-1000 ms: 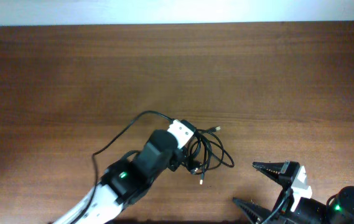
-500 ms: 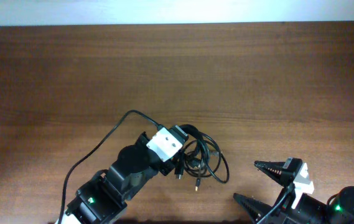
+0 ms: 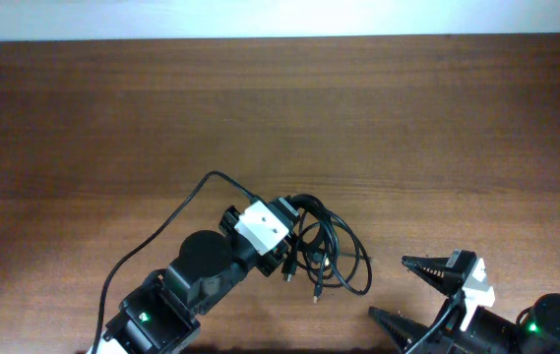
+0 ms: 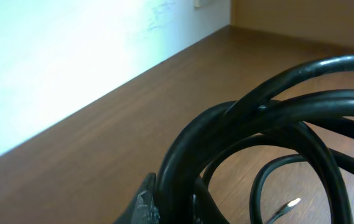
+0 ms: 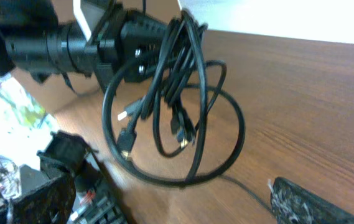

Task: Untangle cables
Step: 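Move the right gripper toward the lifted cable loops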

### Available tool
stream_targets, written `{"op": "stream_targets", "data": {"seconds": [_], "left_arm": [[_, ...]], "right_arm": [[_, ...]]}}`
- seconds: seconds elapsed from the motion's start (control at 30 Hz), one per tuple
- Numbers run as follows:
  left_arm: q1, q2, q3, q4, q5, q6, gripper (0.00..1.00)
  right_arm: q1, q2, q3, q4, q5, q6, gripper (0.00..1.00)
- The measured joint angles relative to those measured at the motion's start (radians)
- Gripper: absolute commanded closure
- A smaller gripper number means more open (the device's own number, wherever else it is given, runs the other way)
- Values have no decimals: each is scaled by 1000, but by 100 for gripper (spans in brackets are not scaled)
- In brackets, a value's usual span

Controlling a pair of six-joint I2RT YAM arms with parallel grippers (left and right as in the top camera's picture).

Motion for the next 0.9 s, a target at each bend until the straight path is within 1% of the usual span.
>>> {"op": "stream_targets", "data": {"seconds": [0.07, 0.13, 0.17, 0.27, 0.3, 0.33, 0.43, 0.5, 0.57, 0.6, 0.9], "left_arm": [[0, 0, 0, 5, -9, -75, 100], [1, 0, 0, 21, 18, -135, 100], [2, 0, 0, 29, 42, -151, 100], [2, 0, 0, 39, 139, -185, 100], [2, 0, 0, 39, 170, -194, 100], [2, 0, 0, 40, 202, -203, 100], [1, 0, 0, 41, 259, -225, 100], [1, 0, 0, 42, 278, -235, 100], [1, 0, 0, 43, 291, -242, 100], [1, 2, 0, 43, 295, -245, 100], [1, 16, 0, 43, 305, -249, 100]], "right_arm": [[0, 0, 0, -18, 0, -60, 1], [0, 0, 0, -20, 0, -110, 2], [0, 0, 0, -19, 0, -133, 6], [0, 0, 0, -10, 1, -177, 11], [0, 0, 0, -8, 1, -186, 15], [0, 0, 0, -5, 5, -193, 24], [0, 0, 0, -4, 31, -208, 31], [0, 0, 0, -2, 44, -214, 41], [0, 0, 0, 1, 53, -215, 53], [0, 0, 0, 2, 55, -218, 56], [0, 0, 0, 33, 60, -242, 52]]}}
